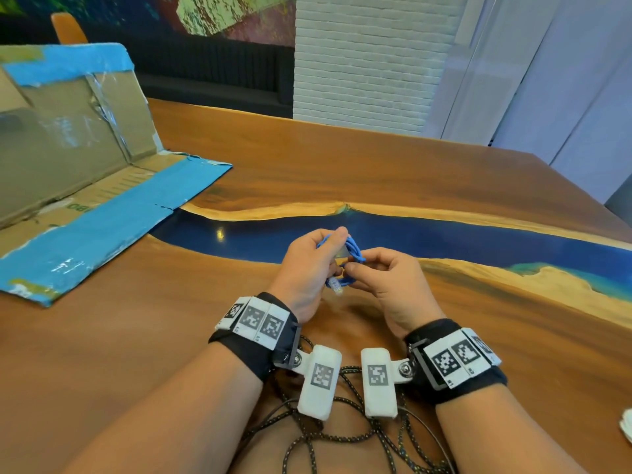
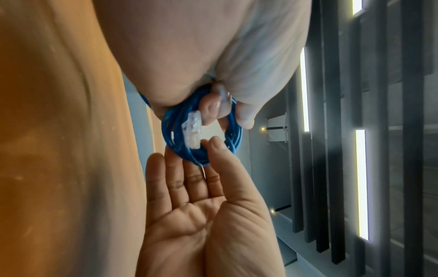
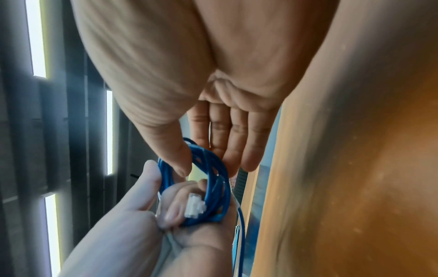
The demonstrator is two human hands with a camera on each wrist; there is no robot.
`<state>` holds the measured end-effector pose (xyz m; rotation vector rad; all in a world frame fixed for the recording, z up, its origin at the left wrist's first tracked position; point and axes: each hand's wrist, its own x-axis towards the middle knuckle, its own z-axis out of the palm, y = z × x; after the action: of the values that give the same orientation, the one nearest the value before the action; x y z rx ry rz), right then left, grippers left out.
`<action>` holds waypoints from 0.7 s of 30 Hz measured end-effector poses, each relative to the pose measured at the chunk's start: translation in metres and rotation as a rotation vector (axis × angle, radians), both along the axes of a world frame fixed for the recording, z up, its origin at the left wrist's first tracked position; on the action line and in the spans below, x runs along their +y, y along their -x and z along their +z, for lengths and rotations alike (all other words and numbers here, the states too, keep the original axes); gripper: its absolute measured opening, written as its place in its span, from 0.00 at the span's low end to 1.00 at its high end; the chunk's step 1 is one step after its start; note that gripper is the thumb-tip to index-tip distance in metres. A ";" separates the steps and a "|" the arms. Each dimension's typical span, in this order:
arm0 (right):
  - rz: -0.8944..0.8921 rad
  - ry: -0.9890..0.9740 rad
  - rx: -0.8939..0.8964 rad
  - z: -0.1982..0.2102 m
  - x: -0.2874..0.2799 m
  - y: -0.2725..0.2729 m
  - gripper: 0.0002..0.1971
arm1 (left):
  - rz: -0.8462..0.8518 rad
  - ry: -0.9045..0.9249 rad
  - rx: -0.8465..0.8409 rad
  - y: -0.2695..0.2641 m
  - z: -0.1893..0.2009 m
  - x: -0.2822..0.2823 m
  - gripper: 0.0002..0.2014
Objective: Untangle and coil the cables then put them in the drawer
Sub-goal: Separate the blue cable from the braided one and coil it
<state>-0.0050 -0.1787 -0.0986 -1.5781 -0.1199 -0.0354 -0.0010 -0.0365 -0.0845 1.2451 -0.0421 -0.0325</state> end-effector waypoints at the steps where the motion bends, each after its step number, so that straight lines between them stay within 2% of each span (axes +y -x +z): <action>1: -0.019 0.006 -0.003 0.000 0.000 -0.001 0.07 | 0.002 -0.048 -0.016 0.000 -0.001 0.000 0.11; 4: -0.064 -0.013 -0.008 0.000 -0.001 -0.001 0.05 | -0.012 -0.168 -0.045 -0.002 -0.002 0.004 0.11; 7: -0.094 -0.037 -0.004 -0.001 0.000 -0.001 0.04 | -0.097 -0.067 -0.022 -0.004 -0.001 0.010 0.13; 9: -0.076 -0.092 -0.008 0.000 0.000 -0.001 0.07 | -0.124 -0.036 -0.019 -0.006 -0.001 0.013 0.14; 14: 0.151 -0.397 0.033 0.006 0.002 0.003 0.19 | -0.138 0.041 -0.022 -0.011 -0.006 0.015 0.13; 17: 0.228 -0.573 0.101 0.007 0.002 0.004 0.23 | -0.178 0.070 -0.025 -0.008 -0.008 0.009 0.13; 19: 0.238 -0.543 0.099 0.008 0.001 0.003 0.25 | -0.195 0.041 -0.036 -0.007 -0.009 0.006 0.13; 21: 0.243 -0.426 0.101 0.009 -0.001 0.004 0.28 | -0.197 0.004 -0.031 -0.008 -0.010 0.007 0.13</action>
<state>-0.0090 -0.1797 -0.0901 -1.1291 -0.2096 0.1971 0.0065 -0.0290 -0.0949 1.2342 -0.1916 -0.1837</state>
